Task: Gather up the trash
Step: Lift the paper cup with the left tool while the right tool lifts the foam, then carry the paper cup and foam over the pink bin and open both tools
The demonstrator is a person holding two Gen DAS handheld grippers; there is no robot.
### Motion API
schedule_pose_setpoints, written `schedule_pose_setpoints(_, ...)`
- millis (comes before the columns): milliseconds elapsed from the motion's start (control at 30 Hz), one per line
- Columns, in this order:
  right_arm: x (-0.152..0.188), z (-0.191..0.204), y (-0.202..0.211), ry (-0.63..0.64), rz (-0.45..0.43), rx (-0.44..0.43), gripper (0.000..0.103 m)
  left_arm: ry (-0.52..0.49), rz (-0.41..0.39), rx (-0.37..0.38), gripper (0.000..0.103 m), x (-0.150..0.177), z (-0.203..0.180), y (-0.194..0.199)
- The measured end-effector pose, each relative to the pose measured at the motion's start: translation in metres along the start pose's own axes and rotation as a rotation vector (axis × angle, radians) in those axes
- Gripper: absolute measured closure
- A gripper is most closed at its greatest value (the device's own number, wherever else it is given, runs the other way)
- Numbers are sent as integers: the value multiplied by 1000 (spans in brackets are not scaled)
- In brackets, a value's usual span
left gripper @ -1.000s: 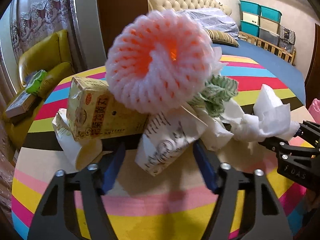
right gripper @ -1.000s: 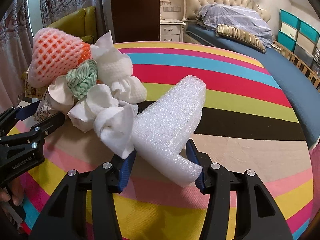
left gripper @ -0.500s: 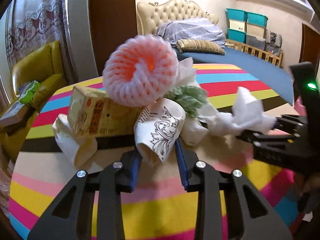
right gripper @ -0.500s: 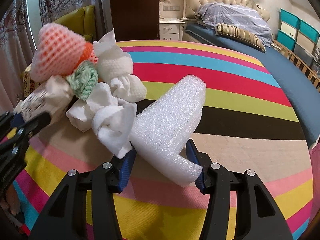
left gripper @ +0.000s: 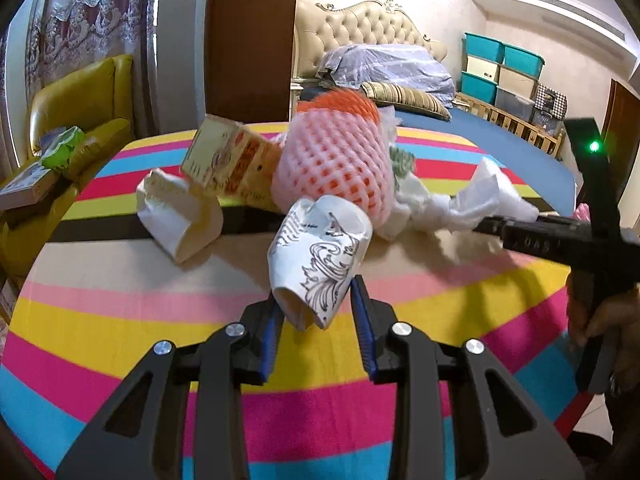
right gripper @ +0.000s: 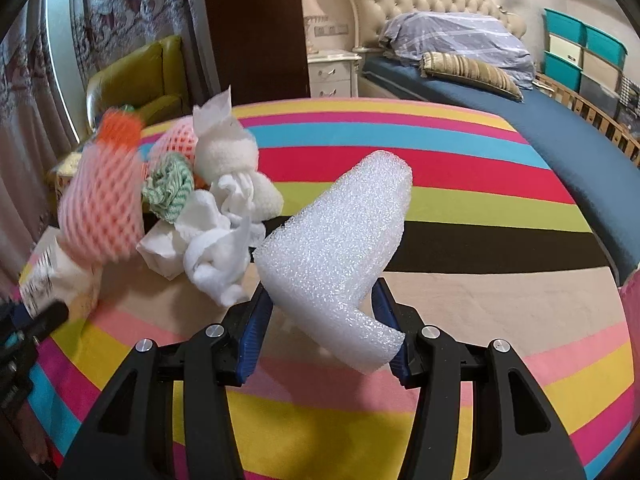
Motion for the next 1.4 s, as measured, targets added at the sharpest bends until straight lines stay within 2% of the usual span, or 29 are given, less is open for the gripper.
schedule_pose_setpoints(233, 22, -14, 29, 13, -28, 4, 54, -19, 40, 25, 78, 18, -9, 4)
schedule_pose_setpoints(467, 46, -24, 49, 22, -43, -15, 54, -78, 66, 15, 78, 23, -24, -2)
schedule_pose_setpoints(500, 48, -24, 49, 23, -42, -16, 54, -72, 68, 10, 67, 23, -24, -2)
schedule_pose_setpoints(533, 51, -24, 50, 23, -41, -18, 54, -67, 68, 7, 45, 23, -24, -3)
schedule_pose_setpoints(600, 53, -24, 51, 21, -40, -24, 54, -58, 42, -12, 28, 18, -23, 1)
schedule_pose_setpoints(700, 54, -22, 50, 26, -39, -33, 54, -64, 42, -21, 29, 9, -21, 0)
schedule_pose_setpoints(800, 58, -20, 53, 33, -42, -39, 54, -69, 76, -19, 29, 5, -23, -11)
schedule_pose_setpoints(900, 60, -22, 53, 35, -42, -37, 54, -82, 102, -22, 38, 7, -28, -21)
schedule_pose_setpoints(1067, 63, -24, 56, 36, -48, -39, 54, -117, 87, -37, 40, 6, -39, -26)
schedule_pose_setpoints(1400, 73, -34, 69, 23, -62, -42, 54, -190, 53, 5, 40, 2, -70, -16)
Point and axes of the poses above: each gripper's, at about its wrist camera, not at the fingertips, and y roughly against the way its jaws point, z to its left, x to its underside, the point moved 5 cm from there along -y, roughly the way its jaws point, and after that the axes turned 1 degree about z, right-handed, at the moved point
